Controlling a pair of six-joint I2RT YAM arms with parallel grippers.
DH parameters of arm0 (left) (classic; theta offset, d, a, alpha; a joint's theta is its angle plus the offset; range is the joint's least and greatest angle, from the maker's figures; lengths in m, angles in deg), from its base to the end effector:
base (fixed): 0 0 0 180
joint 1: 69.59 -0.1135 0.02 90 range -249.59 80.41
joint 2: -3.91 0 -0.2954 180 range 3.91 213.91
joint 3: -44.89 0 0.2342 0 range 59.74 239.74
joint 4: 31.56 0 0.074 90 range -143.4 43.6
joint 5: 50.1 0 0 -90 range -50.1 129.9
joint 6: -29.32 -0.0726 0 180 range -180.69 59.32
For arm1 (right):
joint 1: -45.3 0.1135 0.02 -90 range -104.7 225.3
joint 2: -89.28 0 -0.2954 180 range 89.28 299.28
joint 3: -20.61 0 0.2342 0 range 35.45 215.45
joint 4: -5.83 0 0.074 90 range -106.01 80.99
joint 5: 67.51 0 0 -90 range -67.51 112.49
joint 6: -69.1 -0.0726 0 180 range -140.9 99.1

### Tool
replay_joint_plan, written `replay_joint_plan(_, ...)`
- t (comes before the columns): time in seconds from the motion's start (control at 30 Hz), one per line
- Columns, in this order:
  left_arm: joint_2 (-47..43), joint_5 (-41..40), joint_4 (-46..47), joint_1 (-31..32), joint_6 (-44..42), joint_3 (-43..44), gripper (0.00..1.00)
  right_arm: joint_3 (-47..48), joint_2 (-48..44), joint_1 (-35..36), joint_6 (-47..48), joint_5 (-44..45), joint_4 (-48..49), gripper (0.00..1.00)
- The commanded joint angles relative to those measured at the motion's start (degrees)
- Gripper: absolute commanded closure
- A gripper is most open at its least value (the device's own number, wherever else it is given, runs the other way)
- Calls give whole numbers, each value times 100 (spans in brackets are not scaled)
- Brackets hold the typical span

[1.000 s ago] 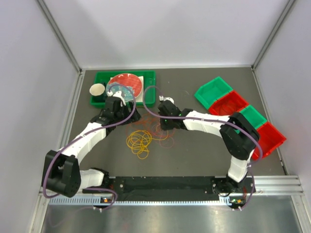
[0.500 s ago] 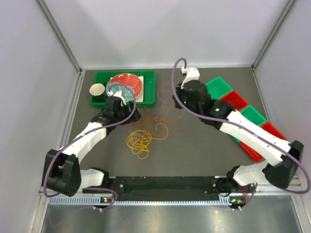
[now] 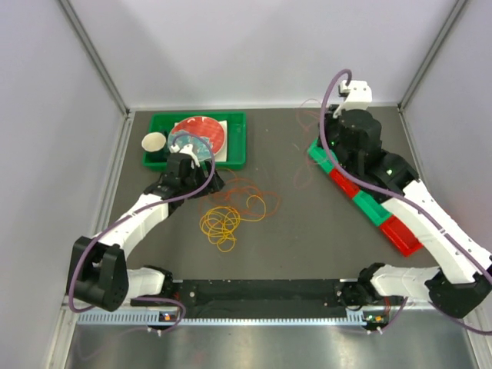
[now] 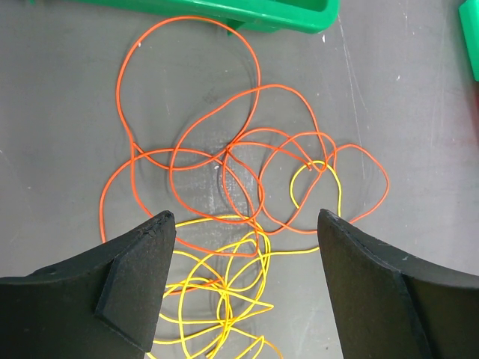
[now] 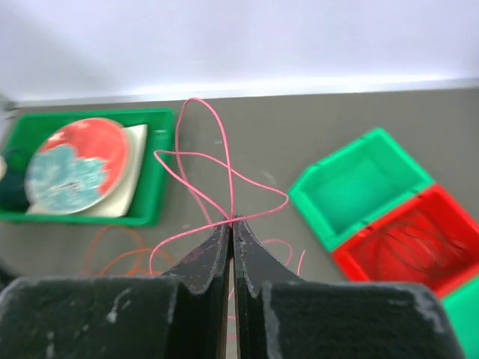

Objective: Untangle the cables

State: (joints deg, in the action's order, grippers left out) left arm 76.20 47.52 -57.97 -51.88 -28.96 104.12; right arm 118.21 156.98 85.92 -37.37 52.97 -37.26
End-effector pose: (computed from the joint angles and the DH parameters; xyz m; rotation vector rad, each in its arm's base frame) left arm 0.2552 -0.0916 0.2492 -0.2109 2.3158 -0.5992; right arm 0.2091 0.1308 0.4724 0.0035 1.7750 0.2420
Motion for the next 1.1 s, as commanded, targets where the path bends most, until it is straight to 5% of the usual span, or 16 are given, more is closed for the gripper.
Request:
replay_joint_plan(0.0, -49, 161, 313, -5, 97, -96, 19, -277, 58, -686, -92, -251, -111, 100)
replay_joint_plan(0.13, 4, 293, 454, 4, 193, -140, 19, -445, 356, -1476, -138, -499, 178, 100)
replay_joint_plan(1.07, 488, 583, 120, 21, 106, 563, 21, 1225, 4558, -3455, -330, -1378, 1243, 100)
